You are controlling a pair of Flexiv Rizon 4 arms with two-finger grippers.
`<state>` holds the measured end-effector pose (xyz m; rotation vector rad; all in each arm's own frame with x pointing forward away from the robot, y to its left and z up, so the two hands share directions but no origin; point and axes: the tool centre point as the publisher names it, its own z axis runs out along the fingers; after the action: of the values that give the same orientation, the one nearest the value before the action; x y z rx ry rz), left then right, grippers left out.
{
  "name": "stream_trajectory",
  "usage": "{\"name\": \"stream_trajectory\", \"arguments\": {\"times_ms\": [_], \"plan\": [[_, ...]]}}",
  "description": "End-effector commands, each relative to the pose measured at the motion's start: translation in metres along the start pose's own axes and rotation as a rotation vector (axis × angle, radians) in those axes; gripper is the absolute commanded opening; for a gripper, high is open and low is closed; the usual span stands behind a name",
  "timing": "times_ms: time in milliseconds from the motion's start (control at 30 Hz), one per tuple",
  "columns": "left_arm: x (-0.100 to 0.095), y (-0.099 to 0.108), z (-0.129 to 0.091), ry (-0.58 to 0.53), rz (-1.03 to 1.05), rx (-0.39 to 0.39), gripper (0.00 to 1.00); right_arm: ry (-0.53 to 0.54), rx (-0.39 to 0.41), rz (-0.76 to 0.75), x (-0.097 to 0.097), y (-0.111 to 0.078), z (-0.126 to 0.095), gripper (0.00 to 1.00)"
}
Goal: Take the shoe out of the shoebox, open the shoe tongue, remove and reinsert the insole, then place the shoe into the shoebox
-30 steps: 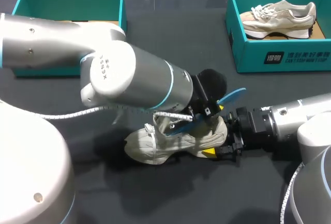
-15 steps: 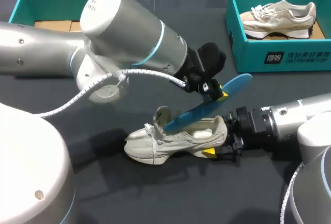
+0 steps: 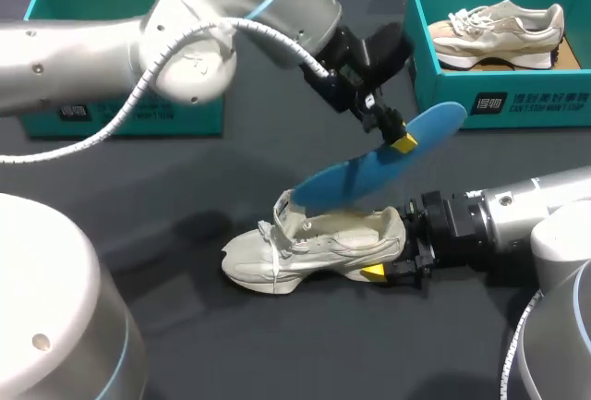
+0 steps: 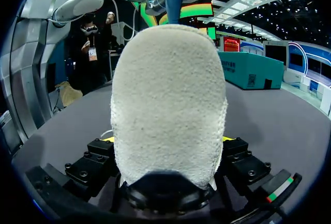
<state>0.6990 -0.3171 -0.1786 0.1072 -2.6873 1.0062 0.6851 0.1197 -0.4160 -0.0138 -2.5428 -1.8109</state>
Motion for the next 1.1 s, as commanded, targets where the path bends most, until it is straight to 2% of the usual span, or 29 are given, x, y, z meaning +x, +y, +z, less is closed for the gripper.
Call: {"name": "stream_trajectory", "arguments": {"times_ms": [33, 133, 367, 467, 567, 667, 1100], "plan": [[0.0, -0.009, -0.008, 0.115, 0.026, -0.007, 0.0, 0.0, 0.004, 0.001, 0.001, 0.0, 0.001, 0.0], [0.006, -0.012, -0.016, 0.131, 0.06, 0.033, 0.0, 0.0, 0.004, 0.001, 0.001, 0.0, 0.001, 0.0], [0.026, -0.013, -0.043, 0.135, 0.171, 0.213, 0.0, 0.0, 0.004, 0.001, 0.001, 0.0, 0.001, 0.0], [0.034, -0.013, -0.056, 0.136, 0.157, 0.275, 0.0, 0.0, 0.004, 0.001, 0.001, 0.0, 0.001, 0.0], [0.044, -0.014, -0.073, 0.137, 0.159, 0.338, 0.0, 0.0, 0.004, 0.001, 0.001, 0.0, 0.001, 0.0], [0.054, -0.013, -0.1, 0.176, 0.176, 0.42, 0.0, 0.0, 0.004, 0.001, 0.001, 0.0, 0.001, 0.0], [0.054, -0.013, -0.1, 0.176, 0.176, 0.42, 0.0, 0.0, 0.004, 0.001, 0.001, 0.0, 0.001, 0.0]]}}
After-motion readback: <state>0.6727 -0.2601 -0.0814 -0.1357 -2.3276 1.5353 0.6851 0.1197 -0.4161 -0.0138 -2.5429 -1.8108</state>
